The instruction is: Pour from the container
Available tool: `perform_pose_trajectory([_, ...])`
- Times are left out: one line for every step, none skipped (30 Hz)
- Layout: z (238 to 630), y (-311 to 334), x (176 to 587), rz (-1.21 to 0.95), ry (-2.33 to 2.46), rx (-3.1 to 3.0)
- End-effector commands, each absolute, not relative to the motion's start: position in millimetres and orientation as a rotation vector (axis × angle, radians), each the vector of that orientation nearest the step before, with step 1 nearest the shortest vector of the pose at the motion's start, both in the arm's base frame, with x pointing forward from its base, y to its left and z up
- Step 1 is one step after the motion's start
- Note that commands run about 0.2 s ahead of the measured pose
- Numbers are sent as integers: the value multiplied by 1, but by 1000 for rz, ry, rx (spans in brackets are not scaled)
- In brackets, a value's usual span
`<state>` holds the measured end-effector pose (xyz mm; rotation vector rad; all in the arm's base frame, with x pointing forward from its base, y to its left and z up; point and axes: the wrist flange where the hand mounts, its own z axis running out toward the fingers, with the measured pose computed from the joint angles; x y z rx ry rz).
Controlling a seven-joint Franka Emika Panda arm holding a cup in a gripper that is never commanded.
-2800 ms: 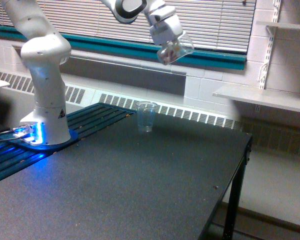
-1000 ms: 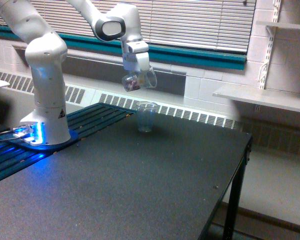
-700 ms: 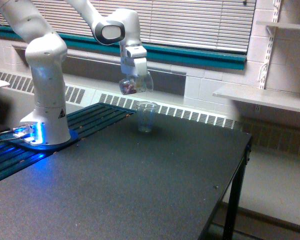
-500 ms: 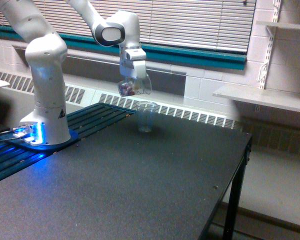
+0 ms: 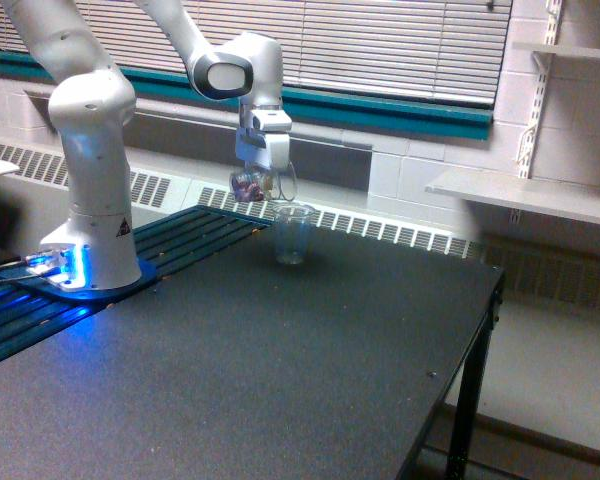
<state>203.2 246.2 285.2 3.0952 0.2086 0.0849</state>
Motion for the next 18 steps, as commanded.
perform_pose_trajectory([273, 245, 203, 19, 257, 3065])
perform_pose_trajectory([273, 246, 203, 14, 264, 3061])
perform_pose_trajectory([273, 248, 204, 6, 270, 3058])
perform_pose_trajectory([273, 249, 205, 2, 278, 3057])
perform_pose_trajectory([273, 251, 206, 0, 289, 3055])
perform_pose_trajectory([274, 253, 207, -1, 298, 3050])
perform_pose_trajectory([274, 255, 208, -2, 304, 3045])
perform_pose_trajectory([275, 256, 209, -3, 311, 3042])
perform_pose_trajectory([275, 258, 211, -3, 317, 3039])
perform_pose_trajectory([276, 259, 212, -3, 322, 3035])
perform_pose_trajectory([276, 260, 213, -6, 326, 3030])
perform_pose_trajectory([276, 261, 214, -12, 331, 3024])
perform_pose_trajectory([276, 262, 215, -19, 337, 3020])
perform_pose_trajectory([275, 263, 215, -24, 341, 3018])
perform_pose_trajectory([275, 264, 216, -28, 346, 3012])
perform_pose_trajectory([274, 264, 216, -33, 351, 3004])
perform_pose_trajectory([274, 265, 216, -38, 356, 2999])
perform_pose_trajectory([273, 265, 216, -45, 360, 2995])
